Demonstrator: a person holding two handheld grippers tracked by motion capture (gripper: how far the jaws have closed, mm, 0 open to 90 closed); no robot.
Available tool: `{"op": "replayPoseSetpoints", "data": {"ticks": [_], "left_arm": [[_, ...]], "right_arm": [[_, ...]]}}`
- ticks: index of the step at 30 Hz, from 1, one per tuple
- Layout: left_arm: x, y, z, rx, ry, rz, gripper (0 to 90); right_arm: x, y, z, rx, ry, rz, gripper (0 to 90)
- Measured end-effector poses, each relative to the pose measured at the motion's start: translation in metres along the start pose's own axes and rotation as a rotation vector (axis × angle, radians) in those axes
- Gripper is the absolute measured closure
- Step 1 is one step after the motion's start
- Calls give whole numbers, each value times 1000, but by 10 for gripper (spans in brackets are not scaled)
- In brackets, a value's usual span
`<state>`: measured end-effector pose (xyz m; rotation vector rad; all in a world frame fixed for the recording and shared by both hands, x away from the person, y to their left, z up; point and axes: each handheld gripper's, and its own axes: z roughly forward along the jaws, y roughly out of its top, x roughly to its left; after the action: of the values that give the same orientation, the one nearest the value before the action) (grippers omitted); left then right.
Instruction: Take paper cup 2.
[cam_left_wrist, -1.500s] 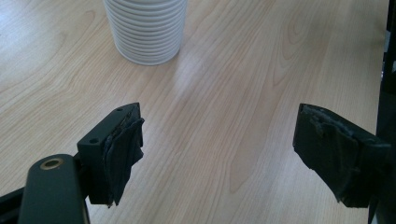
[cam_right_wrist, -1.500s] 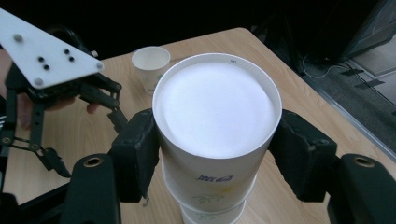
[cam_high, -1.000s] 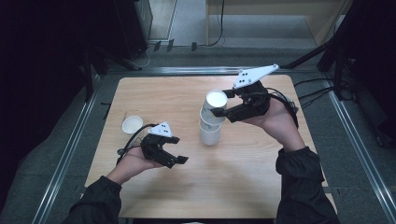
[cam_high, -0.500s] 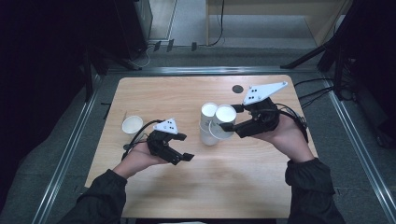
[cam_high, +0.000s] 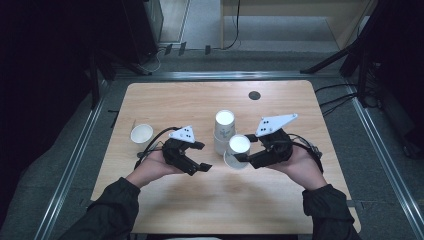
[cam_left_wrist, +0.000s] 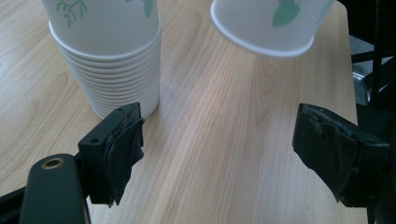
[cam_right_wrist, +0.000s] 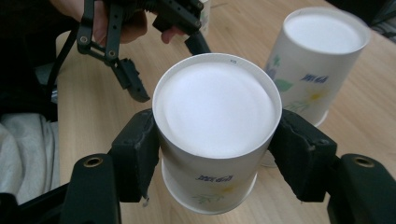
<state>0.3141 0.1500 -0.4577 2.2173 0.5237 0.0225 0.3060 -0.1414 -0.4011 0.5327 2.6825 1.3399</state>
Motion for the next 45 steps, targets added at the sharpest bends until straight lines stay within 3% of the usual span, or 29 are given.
{"op": "replayPoseSetpoints", "data": {"ticks": [4, 16, 20, 27, 45], "left_arm": [[-1, 0, -1, -5, -1, 4, 164], [-3, -4, 2, 8, -18, 15, 164], [-4, -6, 5, 4, -31, -6, 162], [-4, -8, 4, -20, -16, -5, 149], [-11, -13, 13, -47, -53, 5, 155]], "right_arm": [[3, -9, 9, 23, 22, 5, 357], [0, -16, 30, 4, 37, 6, 356], [0, -14, 34, 0, 48, 11, 356], [2, -11, 42, -5, 74, 8, 356], [4, -1, 58, -28, 137, 7, 357]]}}
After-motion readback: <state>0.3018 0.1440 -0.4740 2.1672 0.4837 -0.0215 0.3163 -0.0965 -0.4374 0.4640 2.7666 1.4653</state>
